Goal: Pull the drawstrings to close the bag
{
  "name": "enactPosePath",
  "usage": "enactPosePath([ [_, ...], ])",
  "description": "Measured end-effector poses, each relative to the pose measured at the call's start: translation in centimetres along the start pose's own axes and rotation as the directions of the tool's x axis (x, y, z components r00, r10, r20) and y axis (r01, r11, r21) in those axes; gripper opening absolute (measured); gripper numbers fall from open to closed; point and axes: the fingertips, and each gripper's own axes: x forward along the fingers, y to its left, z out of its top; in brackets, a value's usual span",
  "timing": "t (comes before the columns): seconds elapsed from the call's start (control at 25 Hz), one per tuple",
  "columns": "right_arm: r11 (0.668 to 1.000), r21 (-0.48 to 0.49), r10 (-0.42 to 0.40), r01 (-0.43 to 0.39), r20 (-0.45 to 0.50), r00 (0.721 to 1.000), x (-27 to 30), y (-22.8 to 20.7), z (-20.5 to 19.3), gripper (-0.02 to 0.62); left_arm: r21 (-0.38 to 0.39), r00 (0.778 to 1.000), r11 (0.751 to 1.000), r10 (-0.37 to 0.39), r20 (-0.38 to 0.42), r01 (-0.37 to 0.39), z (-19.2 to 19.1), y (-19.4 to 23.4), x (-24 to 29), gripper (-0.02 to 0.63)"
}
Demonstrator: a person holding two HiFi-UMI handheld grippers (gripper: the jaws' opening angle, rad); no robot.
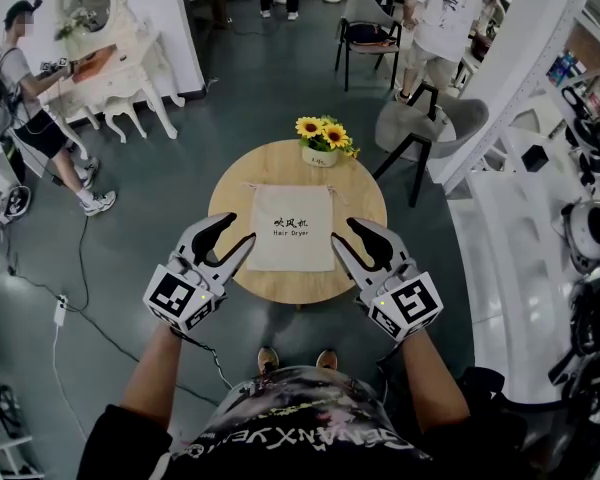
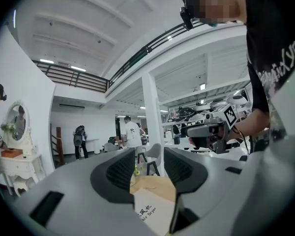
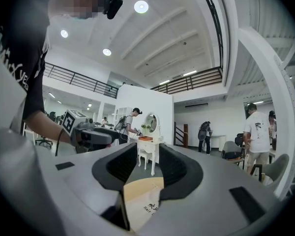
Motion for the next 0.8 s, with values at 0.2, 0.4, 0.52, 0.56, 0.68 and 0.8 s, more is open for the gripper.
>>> enactPosePath([
  [0.2, 1.0, 0.005, 0.0, 0.0, 0.002, 1.0, 0.15, -0.18, -0.06, 0.21, 0.018, 1.0, 1.0, -0.001, -0.009, 0.001, -0.19, 0.02, 0.24, 0.233],
  [0.4, 1.0, 0.005, 0.005, -0.005, 0.003, 1.0, 0.18, -0.29, -0.09, 0.247, 0.042, 1.0, 0.999, -0.014, -0.024, 0.015, -0.47, -0.3, 0.51, 0.266],
  [0.52, 1.0, 0.003, 0.004, -0.004, 0.004, 1.0, 0.28, -0.29, -0.21, 0.273, 0.031, 1.0, 0.999, -0.011, -0.017, 0.011, -0.52, -0.09, 0.57, 0.357],
  [0.56, 1.0, 0.002, 0.004, -0.004, 0.003, 1.0, 0.3, -0.3, -0.23, 0.284, 0.031, 1.0, 0.999, -0.011, -0.018, 0.012, -0.57, -0.05, 0.62, 0.38],
  [0.68, 1.0, 0.0, 0.005, -0.005, 0.002, 1.0, 0.28, -0.35, -0.21, 0.314, 0.043, 1.0, 0.999, -0.01, -0.027, 0.011, -0.62, -0.04, 0.72, 0.395],
  [0.8, 1.0, -0.004, 0.003, -0.003, 0.006, 1.0, 0.26, -0.46, -0.17, 0.357, 0.047, 0.999, 0.999, -0.01, -0.031, 0.012, -0.66, -0.07, 0.83, 0.414],
])
